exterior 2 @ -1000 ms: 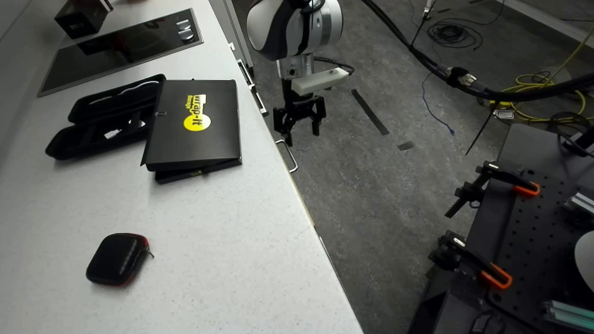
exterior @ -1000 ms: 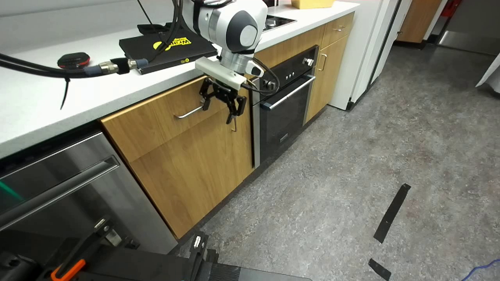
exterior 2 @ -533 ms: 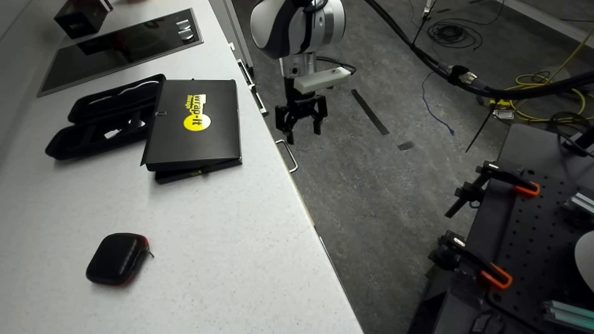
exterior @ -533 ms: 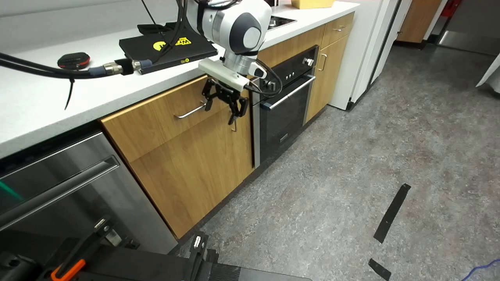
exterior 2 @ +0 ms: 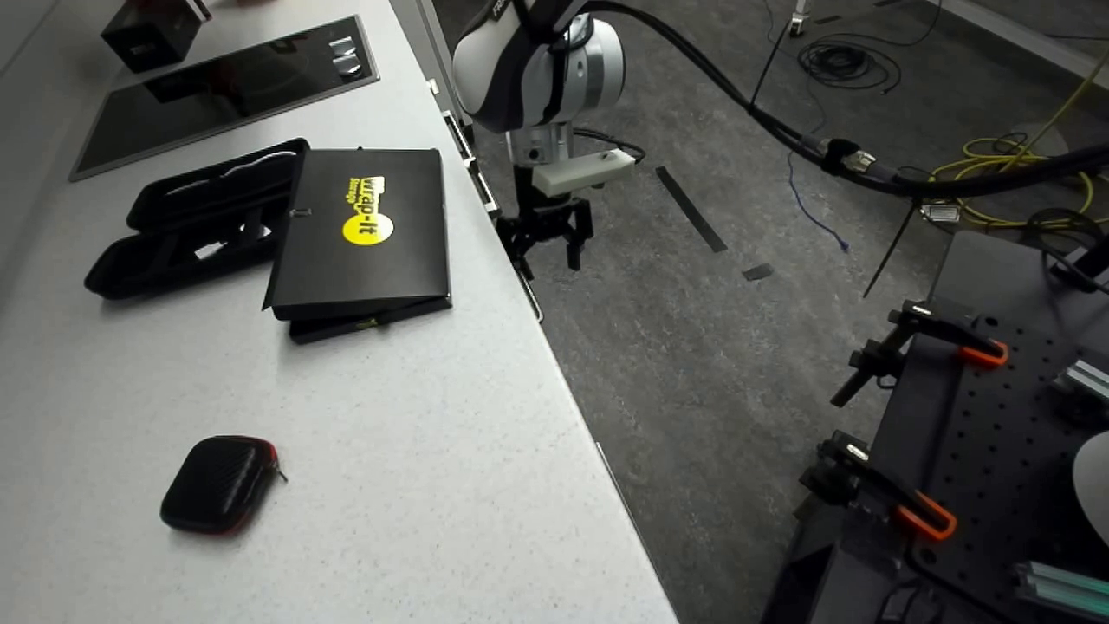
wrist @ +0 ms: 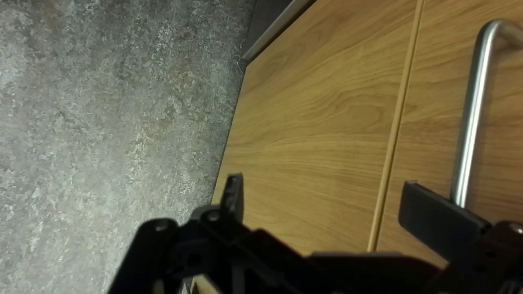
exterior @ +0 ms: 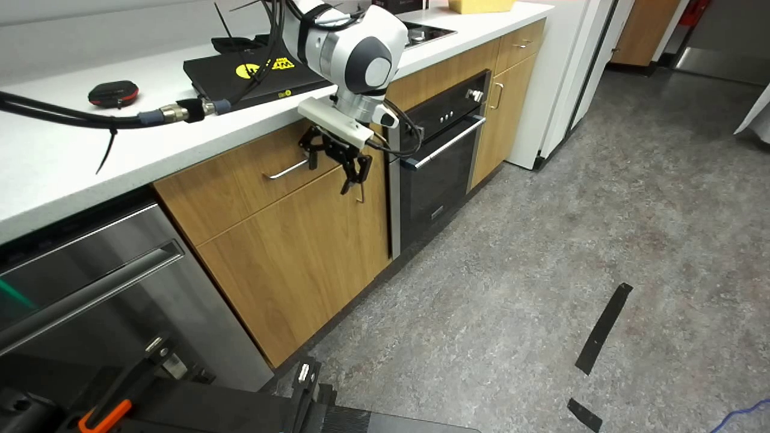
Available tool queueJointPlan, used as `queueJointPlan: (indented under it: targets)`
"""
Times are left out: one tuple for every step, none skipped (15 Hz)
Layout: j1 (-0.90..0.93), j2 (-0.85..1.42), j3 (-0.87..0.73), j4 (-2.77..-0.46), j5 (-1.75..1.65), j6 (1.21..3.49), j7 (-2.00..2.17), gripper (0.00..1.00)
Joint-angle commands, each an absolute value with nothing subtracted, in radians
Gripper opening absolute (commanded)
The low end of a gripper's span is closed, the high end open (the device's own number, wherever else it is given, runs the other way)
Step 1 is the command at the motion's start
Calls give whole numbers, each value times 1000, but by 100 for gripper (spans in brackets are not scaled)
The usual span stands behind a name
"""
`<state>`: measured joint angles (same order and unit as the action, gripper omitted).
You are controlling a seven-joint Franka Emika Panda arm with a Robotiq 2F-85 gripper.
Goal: Close the first drawer under the laptop
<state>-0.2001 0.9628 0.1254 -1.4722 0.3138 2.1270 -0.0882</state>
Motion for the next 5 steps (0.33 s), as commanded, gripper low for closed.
queueJointPlan:
  targets:
    - [-188, 1003, 149, -1415, 351, 2094, -107, 100]
    - [-191, 969, 114, -1460, 324, 2119, -104, 100]
    - [-191, 969, 114, -1459, 324, 2118, -105, 100]
    - [-191, 969, 114, -1459, 324, 2118, -105, 100]
    - [-191, 969, 114, -1459, 324, 2118, -106, 100]
